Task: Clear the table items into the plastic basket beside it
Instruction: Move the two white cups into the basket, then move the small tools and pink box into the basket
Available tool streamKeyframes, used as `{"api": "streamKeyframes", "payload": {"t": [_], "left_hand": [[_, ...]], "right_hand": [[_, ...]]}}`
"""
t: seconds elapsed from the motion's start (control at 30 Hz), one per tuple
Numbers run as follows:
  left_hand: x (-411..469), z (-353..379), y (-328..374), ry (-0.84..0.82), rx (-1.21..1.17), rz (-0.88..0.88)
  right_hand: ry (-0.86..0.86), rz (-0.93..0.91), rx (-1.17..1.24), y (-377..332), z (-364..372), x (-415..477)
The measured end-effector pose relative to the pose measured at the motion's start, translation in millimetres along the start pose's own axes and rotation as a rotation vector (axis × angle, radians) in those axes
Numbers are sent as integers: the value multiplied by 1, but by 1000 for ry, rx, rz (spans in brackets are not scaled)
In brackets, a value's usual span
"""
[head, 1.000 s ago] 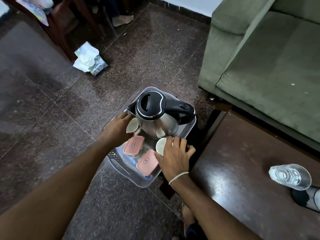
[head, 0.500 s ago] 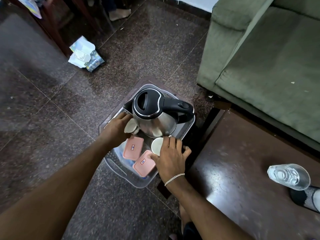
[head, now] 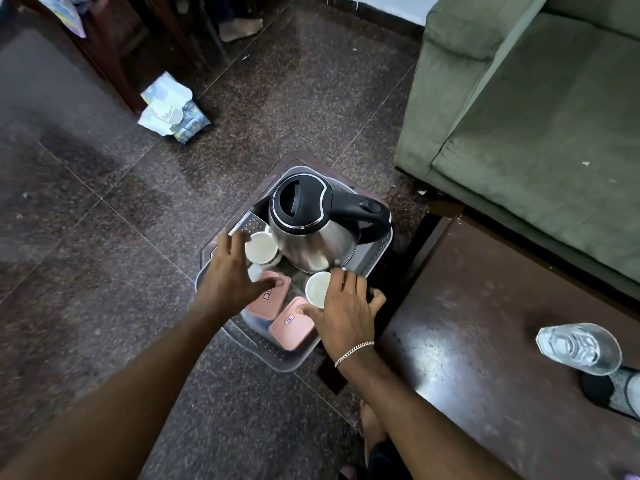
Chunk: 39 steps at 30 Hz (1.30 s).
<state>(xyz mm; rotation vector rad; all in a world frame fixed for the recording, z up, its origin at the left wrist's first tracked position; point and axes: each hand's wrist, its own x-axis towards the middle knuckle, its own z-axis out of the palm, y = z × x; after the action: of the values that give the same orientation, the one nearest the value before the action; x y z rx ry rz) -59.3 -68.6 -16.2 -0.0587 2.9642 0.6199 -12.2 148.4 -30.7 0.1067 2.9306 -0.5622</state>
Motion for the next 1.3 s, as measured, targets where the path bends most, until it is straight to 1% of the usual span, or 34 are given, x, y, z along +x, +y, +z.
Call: {"api": "streamKeyframes", "payload": {"t": [0.13,0.33,0.47,0.63,0.7,0.73,0.8,0.87,0.97,1.13,1.23,1.3], "left_hand": [[-27,4,-3,-163,38,1],[-41,11,0,-265,20,-31],[-42,11,0,-296,27,-51],[-50,5,-3,-352,120,-62],[-53,2,-1,-342,154,-86],[-55,3,3,-312,179,-76],[-60,1,10,-210,234,-24],[-66,1,26,-110,275,69],[-78,9,64,-55,272,200],[-99,48,150,-78,282,434],[-113,85,205,-133,223,579],[-124,110,241,-181,204,631]], "right_hand": [[-20,2,10,-1,-3,-3],[-5,-19,44,1,-14,-10],[42,-41,79,11,-26,-18],[115,-30,121,40,-42,-35],[145,-13,125,54,-49,-44],[163,4,123,64,-53,-50],[192,25,122,84,-59,-63],[207,46,111,109,-64,-78],[231,60,76,155,-71,-105],[230,121,94,243,-82,-157],[246,170,86,293,-91,-194],[239,221,81,323,-96,-217]]}}
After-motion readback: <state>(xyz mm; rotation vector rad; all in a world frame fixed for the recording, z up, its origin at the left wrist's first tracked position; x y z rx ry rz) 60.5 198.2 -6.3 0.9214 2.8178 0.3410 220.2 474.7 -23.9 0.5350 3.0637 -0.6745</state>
